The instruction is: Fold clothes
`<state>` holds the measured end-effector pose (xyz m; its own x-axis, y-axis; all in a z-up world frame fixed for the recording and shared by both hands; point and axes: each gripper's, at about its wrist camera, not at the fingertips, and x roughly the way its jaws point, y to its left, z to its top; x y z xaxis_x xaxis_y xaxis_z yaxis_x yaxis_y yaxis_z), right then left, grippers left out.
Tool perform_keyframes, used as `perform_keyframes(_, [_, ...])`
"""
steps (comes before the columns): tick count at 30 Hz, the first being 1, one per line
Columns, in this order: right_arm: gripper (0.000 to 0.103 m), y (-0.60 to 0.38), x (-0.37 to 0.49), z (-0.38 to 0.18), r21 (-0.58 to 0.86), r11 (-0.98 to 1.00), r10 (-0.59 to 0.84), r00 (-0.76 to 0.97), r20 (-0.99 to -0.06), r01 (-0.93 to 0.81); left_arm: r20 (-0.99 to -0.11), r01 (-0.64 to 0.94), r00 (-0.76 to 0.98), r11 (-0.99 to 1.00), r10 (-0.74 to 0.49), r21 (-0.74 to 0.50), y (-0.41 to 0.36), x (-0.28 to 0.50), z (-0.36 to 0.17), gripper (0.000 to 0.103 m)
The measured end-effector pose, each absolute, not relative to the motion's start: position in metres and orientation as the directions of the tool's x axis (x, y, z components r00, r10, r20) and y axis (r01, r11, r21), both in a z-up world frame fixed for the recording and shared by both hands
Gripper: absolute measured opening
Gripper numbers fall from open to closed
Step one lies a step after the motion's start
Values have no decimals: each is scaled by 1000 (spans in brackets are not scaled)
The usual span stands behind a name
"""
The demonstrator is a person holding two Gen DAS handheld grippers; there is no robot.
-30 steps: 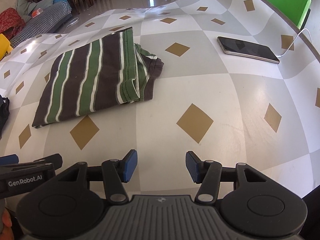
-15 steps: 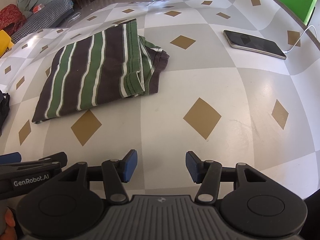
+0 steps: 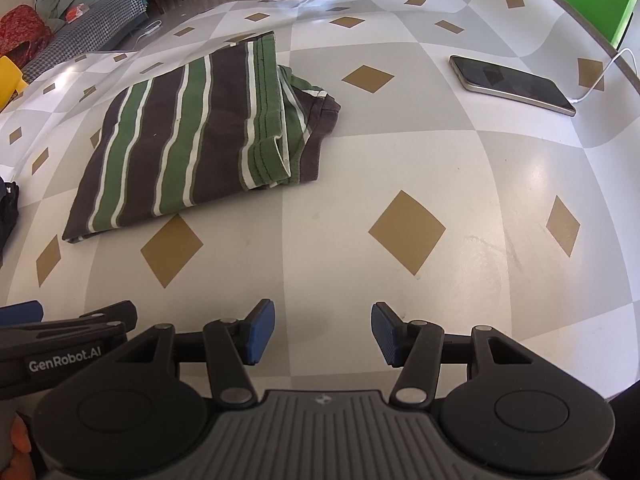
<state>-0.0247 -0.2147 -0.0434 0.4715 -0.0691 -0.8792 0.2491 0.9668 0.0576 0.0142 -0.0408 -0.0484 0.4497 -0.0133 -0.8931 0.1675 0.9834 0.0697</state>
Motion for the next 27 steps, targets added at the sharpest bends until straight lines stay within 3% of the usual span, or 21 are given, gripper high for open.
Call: perform_keyframes(27, [52, -223, -26, -44, 85, 952, -62, 461, -885, 293, -894, 173, 447, 980, 7, 94, -42, 12, -51, 103])
